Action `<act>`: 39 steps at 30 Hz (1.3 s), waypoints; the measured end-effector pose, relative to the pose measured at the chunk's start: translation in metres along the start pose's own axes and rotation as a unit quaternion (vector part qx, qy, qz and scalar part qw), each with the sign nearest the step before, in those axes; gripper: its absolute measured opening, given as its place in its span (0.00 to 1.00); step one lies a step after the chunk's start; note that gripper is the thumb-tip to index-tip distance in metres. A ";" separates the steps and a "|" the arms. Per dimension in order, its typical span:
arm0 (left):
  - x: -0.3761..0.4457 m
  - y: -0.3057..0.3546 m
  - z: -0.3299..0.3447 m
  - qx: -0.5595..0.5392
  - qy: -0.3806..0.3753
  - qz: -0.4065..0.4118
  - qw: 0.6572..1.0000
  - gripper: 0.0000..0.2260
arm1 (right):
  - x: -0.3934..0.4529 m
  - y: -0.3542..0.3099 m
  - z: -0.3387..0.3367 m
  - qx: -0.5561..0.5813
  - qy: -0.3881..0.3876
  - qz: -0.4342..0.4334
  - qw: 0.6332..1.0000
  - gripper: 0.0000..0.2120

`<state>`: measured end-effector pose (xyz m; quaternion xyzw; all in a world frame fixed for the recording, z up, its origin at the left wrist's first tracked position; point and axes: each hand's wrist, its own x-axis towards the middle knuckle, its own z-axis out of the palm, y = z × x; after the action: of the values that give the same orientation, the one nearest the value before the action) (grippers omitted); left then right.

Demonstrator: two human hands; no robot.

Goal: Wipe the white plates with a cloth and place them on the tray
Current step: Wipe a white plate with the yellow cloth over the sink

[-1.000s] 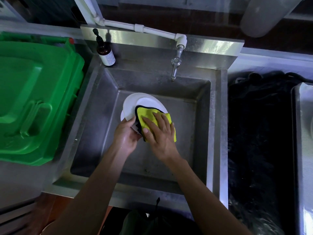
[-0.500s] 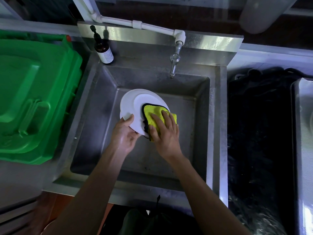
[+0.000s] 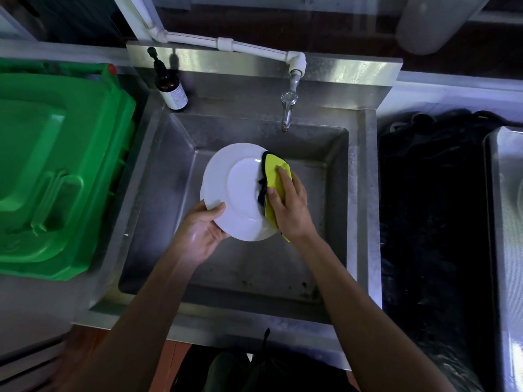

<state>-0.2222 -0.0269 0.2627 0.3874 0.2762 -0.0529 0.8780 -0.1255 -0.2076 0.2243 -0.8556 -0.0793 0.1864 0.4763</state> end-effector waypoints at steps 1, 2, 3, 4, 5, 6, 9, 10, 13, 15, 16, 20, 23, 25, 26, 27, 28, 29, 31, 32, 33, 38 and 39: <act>-0.001 0.001 -0.001 0.015 0.001 -0.006 1.000 0.17 | 0.003 -0.001 -0.003 0.004 -0.001 0.003 1.000 0.27; -0.002 0.002 -0.002 0.032 0.004 -0.013 0.999 0.19 | 0.007 -0.002 -0.006 0.007 -0.004 0.003 1.000 0.27; -0.003 0.003 -0.003 0.050 0.005 -0.020 0.999 0.20 | 0.010 -0.003 -0.009 0.006 -0.008 -0.001 1.000 0.26; -0.005 0.003 -0.004 0.070 0.002 -0.025 0.997 0.21 | 0.013 -0.005 -0.012 0.000 -0.014 -0.008 1.000 0.25; -0.006 0.004 -0.004 0.091 -0.003 -0.029 0.995 0.21 | 0.015 -0.006 -0.014 -0.008 -0.021 -0.016 1.000 0.25; -0.006 0.005 -0.003 0.114 -0.005 -0.034 0.993 0.20 | 0.016 -0.008 -0.016 -0.016 -0.027 -0.024 0.999 0.24; -0.007 0.006 0.004 0.175 0.011 -0.049 0.983 0.21 | 0.016 -0.016 -0.016 -0.042 -0.040 -0.053 0.997 0.24; -0.007 0.006 0.007 0.190 0.016 -0.052 0.980 0.21 | 0.015 -0.019 -0.015 -0.052 -0.042 -0.063 0.996 0.24; -0.008 0.007 0.012 0.212 0.023 -0.054 0.975 0.22 | 0.011 -0.025 -0.011 -0.090 -0.047 -0.095 0.990 0.24; -0.008 0.009 0.015 0.220 0.022 -0.055 0.974 0.23 | 0.008 -0.028 -0.007 -0.107 -0.052 -0.109 0.987 0.23; -0.007 0.009 0.016 0.223 0.024 -0.055 0.973 0.22 | 0.005 -0.029 -0.005 -0.113 -0.053 -0.118 0.985 0.23; -0.002 0.010 0.017 0.231 0.040 -0.053 0.971 0.16 | -0.007 -0.034 0.000 -0.137 -0.064 -0.158 0.976 0.24; 0.001 0.010 0.018 0.235 0.036 -0.050 0.970 0.12 | -0.016 -0.035 0.003 -0.148 -0.066 -0.181 0.970 0.24; 0.002 0.011 0.018 0.231 0.029 -0.051 0.971 0.11 | -0.021 -0.034 0.005 -0.147 -0.068 -0.192 0.968 0.23; 0.002 0.011 0.018 0.227 0.027 -0.053 0.972 0.11 | -0.024 -0.032 0.006 -0.150 -0.071 -0.198 0.966 0.23; 0.002 0.010 0.017 0.221 0.026 -0.055 0.973 0.11 | -0.027 -0.030 0.007 -0.154 -0.074 -0.205 0.964 0.22; 0.001 0.009 0.016 0.214 0.027 -0.058 0.975 0.11 | -0.030 -0.029 0.009 -0.159 -0.077 -0.211 0.961 0.22; 0.001 0.009 0.015 0.204 0.028 -0.061 0.977 0.11 | -0.032 -0.027 0.010 -0.163 -0.079 -0.214 0.960 0.22; -0.001 0.007 0.015 0.186 0.020 -0.066 0.980 0.13 | -0.033 -0.025 0.010 -0.164 -0.075 -0.213 0.960 0.22; -0.002 0.006 0.015 0.178 0.012 -0.068 0.982 0.13 | -0.032 -0.024 0.009 -0.163 -0.070 -0.214 0.961 0.22; -0.003 0.006 0.015 0.171 0.002 -0.069 0.983 0.14 | -0.031 -0.024 0.009 -0.162 -0.064 -0.216 0.961 0.21; -0.003 0.007 0.013 0.133 -0.016 -0.057 0.989 0.18 | -0.016 -0.027 0.005 -0.189 -0.043 -0.223 0.955 0.22; -0.003 0.008 0.012 0.127 -0.015 -0.055 0.990 0.19 | -0.012 -0.028 0.004 -0.195 -0.037 -0.221 0.955 0.22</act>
<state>-0.2168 -0.0301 0.2763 0.4795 0.2753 -0.1419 0.8211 -0.1369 -0.1930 0.2487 -0.8855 -0.3187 0.0889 0.3261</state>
